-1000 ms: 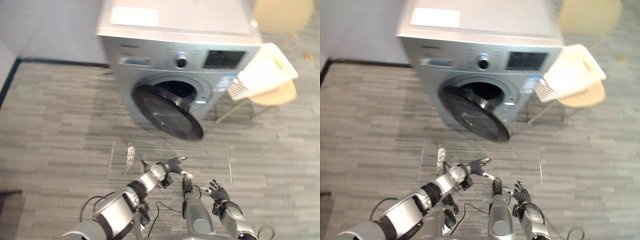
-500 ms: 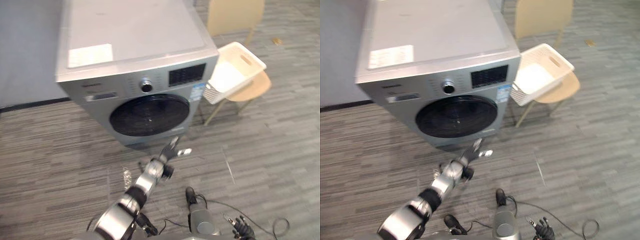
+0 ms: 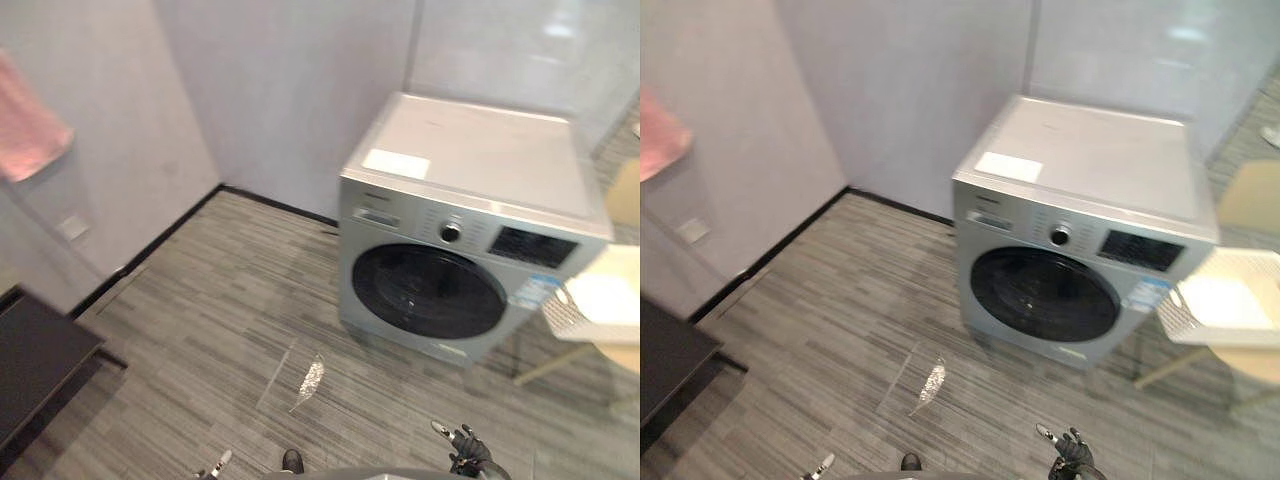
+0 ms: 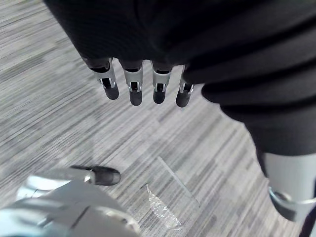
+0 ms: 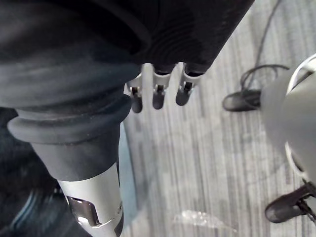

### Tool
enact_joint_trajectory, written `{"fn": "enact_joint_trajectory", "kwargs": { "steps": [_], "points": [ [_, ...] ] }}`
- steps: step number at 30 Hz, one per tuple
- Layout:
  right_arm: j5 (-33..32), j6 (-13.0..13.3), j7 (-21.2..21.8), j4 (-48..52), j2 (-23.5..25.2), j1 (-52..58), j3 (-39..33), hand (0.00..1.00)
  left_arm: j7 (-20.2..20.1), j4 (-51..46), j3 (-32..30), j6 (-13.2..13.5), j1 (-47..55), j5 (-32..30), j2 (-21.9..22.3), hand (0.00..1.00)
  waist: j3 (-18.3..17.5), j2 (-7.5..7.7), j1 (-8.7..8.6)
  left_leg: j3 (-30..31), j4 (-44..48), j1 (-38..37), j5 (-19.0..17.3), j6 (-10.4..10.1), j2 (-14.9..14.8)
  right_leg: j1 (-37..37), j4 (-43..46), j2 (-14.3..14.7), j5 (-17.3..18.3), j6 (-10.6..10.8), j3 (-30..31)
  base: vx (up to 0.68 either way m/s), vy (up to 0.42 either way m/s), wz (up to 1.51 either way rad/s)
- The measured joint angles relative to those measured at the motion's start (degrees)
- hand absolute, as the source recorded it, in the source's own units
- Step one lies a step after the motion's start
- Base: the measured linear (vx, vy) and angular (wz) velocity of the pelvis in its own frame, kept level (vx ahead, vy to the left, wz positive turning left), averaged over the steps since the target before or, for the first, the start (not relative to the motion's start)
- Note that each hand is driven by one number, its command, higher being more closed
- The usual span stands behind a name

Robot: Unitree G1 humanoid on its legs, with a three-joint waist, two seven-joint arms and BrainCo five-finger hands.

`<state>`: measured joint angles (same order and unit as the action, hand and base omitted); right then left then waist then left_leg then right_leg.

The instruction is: Pick up the laundry basket with both hands and put the clothes into the washing machine.

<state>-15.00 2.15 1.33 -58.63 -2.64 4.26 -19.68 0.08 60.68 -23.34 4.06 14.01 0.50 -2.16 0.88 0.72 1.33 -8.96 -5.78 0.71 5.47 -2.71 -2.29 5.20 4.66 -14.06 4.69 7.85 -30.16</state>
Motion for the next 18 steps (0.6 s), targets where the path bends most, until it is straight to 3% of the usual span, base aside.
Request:
{"fn": "enact_joint_trajectory", "kwargs": {
  "steps": [3,5,6,7,8,9,10,12,14,16,18],
  "points": [
    [0.71,-0.21,-0.11,-2.79,0.67,-1.21,-1.16,0.0,0.22,0.67,-0.65,-0.19,0.28,1.24,-0.28,0.0,-0.27,1.82,0.97,5.97,2.26,1.74,-1.0,1.78,3.64,1.77,3.04,-3.13,3.28,0.35,-4.11,0.06,0.122,1.3],
    [1.75,-0.56,-0.45,-3.97,1.02,-2.09,-1.94,0.0,0.85,0.68,-0.78,-0.26,0.39,2.44,-0.21,0.0,0.18,3.01,2.98,7.77,12.23,4.71,-5.71,5.06,7.41,3.39,9.66,-7.67,5.82,-1.07,-5.62,0.11,0.139,0.86],
    [1.83,-0.57,-0.46,-4.16,0.83,-2.19,-1.89,0.0,1.33,0.73,-0.5,-0.46,0.69,2.42,-0.05,0.0,0.42,2.68,2.74,9.03,14.23,4.82,-7.31,5.18,7.62,3.76,12.88,-8.49,6.45,-3.81,-5.52,0.13,0.122,0.8],
    [1.9,-0.55,-0.44,-3.91,1.15,-2.37,-1.49,0.0,1.61,1.06,-0.21,-0.79,0.78,2.34,0.31,0.0,0.71,1.66,2.54,11.4,17.34,4.59,-9.49,5.97,8.25,0.8,24.72,-10.87,3.63,-8.56,-1.14,0.09,0.105,0.74],
    [1.88,-0.53,-0.43,-3.86,1.47,-2.19,-1.05,0.0,1.62,1.07,0.47,-0.92,0.83,2.31,0.3,0.0,0.82,1.18,2.43,12.41,18.39,4.38,-10.25,6.17,8.28,-1.66,29.62,-10.95,1.04,-10.79,2.44,0.12,0.173,0.98],
    [1.76,-0.55,-0.27,-4.02,2.7,-1.87,-0.1,0.0,1.62,0.59,1.39,-1.0,0.12,2.25,-0.19,0.0,1.27,0.66,2.33,15.12,20.11,3.86,-11.47,6.85,7.56,-6.87,39.36,-9.47,-3.93,-9.59,11.53,0.21,0.115,0.97],
    [1.56,-0.54,0.0,-3.55,3.26,-2.12,0.45,0.0,1.81,0.12,1.08,-1.05,-0.87,2.13,-0.89,0.0,1.97,1.67,2.3,17.5,20.69,3.42,-11.82,7.22,7.56,-11.69,46.72,-6.61,-0.22,-6.06,17.17,0.23,0.069,0.96],
    [1.51,-0.47,-0.14,-2.01,3.78,-1.9,0.63,0.0,2.59,-0.2,0.23,-1.23,-2.11,1.92,-1.38,0.0,2.59,3.02,2.1,20.74,20.83,3.16,-12.03,7.43,7.57,-16.4,48.72,-3.33,3.7,-4.86,19.16,0.21,0.002,0.95],
    [1.36,-0.21,-0.52,1.24,4.21,0.38,1.37,0.0,2.97,-0.7,0.26,-1.42,-2.97,1.0,-1.35,0.0,2.79,3.14,1.93,23.79,20.81,2.35,-12.8,7.31,8.41,-19.95,41.66,-1.74,5.16,-2.6,21.56,0.22,-0.029,0.88],
    [1.03,-0.3,-1.14,2.9,4.22,0.87,1.6,0.0,3.47,-1.44,0.57,-1.38,-4.32,0.96,-1.11,0.0,2.76,2.77,0.84,26.45,22.01,2.76,-14.29,7.47,9.36,-20.16,25.72,-0.92,4.8,-2.68,27.71,0.16,-0.086,0.81],
    [1.0,-0.35,-1.2,3.47,4.51,1.22,1.58,0.0,3.74,-2.22,0.3,-0.9,-6.2,0.93,-0.42,0.0,2.76,2.71,0.94,28.72,23.64,3.04,-16.19,6.95,9.73,-18.83,14.35,0.14,4.43,-2.57,33.57,0.22,-0.207,0.81]
  ]
}}
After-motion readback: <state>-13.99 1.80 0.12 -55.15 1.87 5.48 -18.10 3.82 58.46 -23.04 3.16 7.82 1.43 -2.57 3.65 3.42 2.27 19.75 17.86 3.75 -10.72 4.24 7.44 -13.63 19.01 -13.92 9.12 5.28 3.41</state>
